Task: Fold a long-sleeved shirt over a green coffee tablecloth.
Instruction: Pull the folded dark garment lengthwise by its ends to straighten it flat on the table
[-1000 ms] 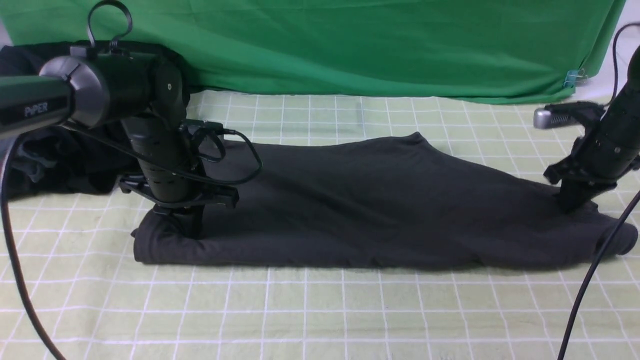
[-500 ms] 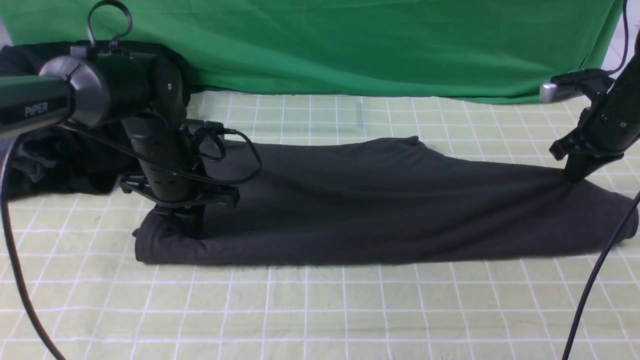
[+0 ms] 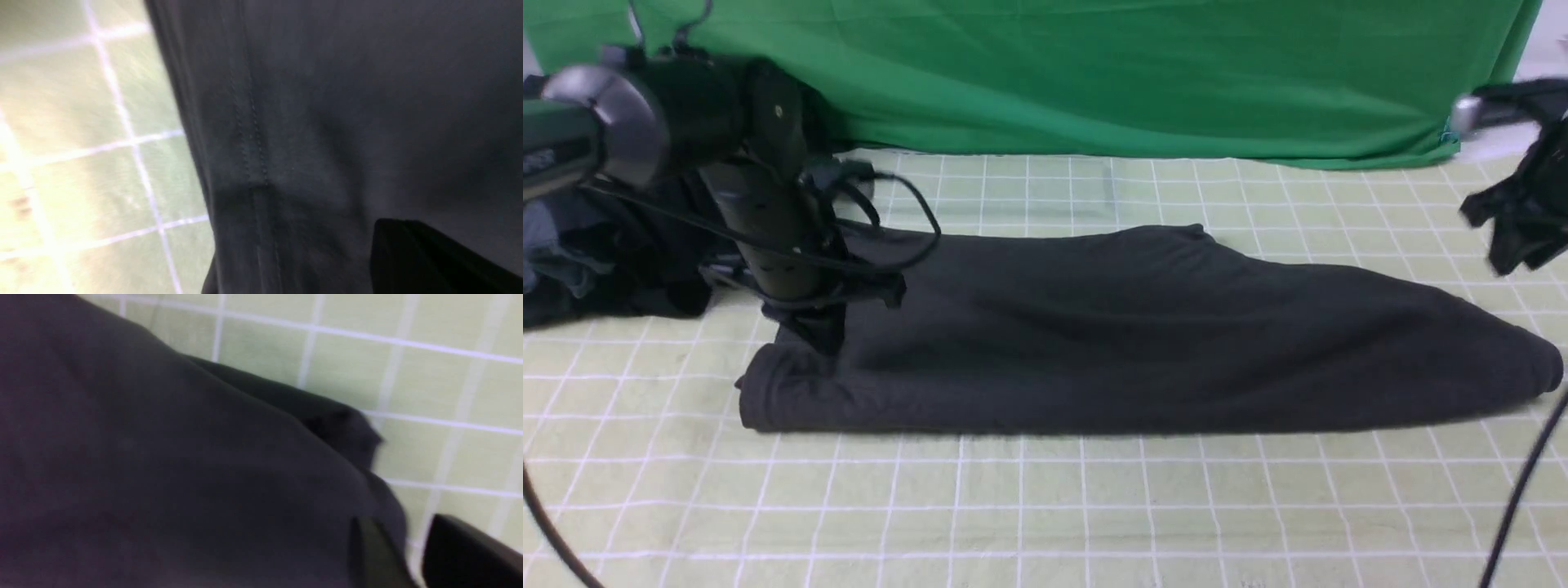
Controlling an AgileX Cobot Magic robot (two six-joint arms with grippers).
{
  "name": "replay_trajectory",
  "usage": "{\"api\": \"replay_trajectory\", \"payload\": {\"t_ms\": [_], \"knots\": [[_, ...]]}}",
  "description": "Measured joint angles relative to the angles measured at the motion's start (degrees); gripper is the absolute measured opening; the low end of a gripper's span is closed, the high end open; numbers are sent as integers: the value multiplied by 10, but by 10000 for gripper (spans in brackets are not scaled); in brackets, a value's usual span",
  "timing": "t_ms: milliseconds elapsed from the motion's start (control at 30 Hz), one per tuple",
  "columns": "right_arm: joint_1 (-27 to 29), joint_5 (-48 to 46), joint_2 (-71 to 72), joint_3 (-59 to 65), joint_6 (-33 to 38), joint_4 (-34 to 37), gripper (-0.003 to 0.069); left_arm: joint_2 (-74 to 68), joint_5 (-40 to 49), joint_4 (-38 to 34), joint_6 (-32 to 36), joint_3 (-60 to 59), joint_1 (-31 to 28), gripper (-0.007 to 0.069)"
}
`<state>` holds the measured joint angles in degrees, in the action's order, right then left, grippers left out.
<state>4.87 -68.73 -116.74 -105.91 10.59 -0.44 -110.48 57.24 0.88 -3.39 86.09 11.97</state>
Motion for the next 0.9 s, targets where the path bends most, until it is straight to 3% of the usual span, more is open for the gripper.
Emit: {"api": "replay_trajectory", "payload": {"t_ms": [100, 167, 300, 333, 367, 467, 567, 733, 800, 900], "knots": [[25, -2, 58, 48, -7, 0, 36, 36, -4, -9, -12, -3, 0, -6], [41, -1, 70, 71, -11, 4, 49, 42, -8, -20, -12, -3, 0, -6], [90, 32, 72, 130, -17, 42, 212, 39, -14, -31, -12, -8, 1, -6], [101, 50, 66, 150, -16, 62, 301, 35, -20, -29, -12, -17, 1, -6], [103, 53, 65, 153, -15, 69, 313, 34, -21, -28, -12, -17, 1, -6], [109, 95, 47, 177, -14, 100, 473, 25, -52, -9, -24, -54, 1, -6], [109, 103, 28, 179, -12, 118, 525, 19, -72, 11, -50, -91, -2, -6], [103, 107, -6, 182, 1, 126, 414, 16, -92, 24, -82, -125, -15, -5], [100, 105, -17, 182, 22, 127, 238, 18, -107, 20, -87, -136, -25, -4], [101, 104, -17, 181, 26, 123, 59, 21, -110, 14, -89, -143, -33, -4]]}}
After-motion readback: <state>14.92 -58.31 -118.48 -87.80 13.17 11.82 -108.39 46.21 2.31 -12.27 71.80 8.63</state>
